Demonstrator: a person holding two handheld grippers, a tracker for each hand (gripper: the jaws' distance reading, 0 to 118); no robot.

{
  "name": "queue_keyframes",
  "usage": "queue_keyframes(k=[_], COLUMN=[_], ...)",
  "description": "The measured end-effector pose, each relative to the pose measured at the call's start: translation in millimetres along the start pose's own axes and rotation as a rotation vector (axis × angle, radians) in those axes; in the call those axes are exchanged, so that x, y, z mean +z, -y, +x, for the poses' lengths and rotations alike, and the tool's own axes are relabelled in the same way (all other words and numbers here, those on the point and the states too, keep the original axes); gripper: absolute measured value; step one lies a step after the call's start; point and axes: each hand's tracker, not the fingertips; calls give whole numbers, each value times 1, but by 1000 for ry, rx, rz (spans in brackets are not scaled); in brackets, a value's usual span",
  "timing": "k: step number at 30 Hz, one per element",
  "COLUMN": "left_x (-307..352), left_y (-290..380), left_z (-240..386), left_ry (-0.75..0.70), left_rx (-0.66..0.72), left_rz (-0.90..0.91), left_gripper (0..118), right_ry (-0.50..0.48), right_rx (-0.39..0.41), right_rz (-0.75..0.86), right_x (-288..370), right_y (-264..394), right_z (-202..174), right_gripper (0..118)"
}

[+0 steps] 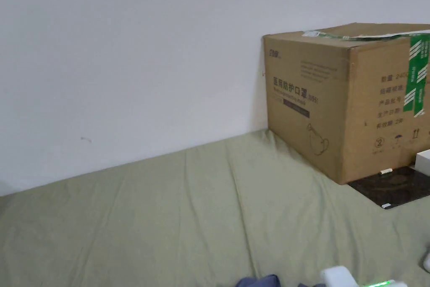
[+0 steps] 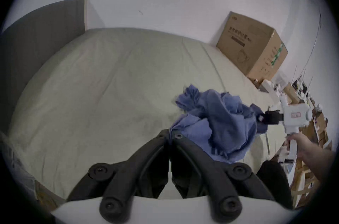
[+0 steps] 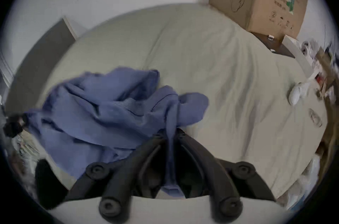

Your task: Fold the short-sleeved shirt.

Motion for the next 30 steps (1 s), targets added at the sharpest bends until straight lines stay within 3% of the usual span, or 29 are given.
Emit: queue_keyframes(k=[2, 8, 21, 25, 30], left_x=[11, 54, 145, 146, 133], left_y=[-11, -58, -206, -244, -291], left_z=[-3, -22, -41, -34, -30], left_ry=[-2, -28, 71, 60, 16], left_rx=[13, 13, 101, 64, 13], left_rz=[41, 172, 452, 483, 485], left_gripper=[0, 0, 0, 0, 0], right_ry=[-33, -67, -224, -227, -167], right_rx=[-59, 24, -47, -32, 54], right_rz=[60, 211, 476, 521, 550], right_x=[26, 105, 230, 247, 256], right_y=[-3, -25, -151, -198, -258], right_z=[6, 0, -25, -39, -63], right_gripper=[6, 5, 5, 5, 5])
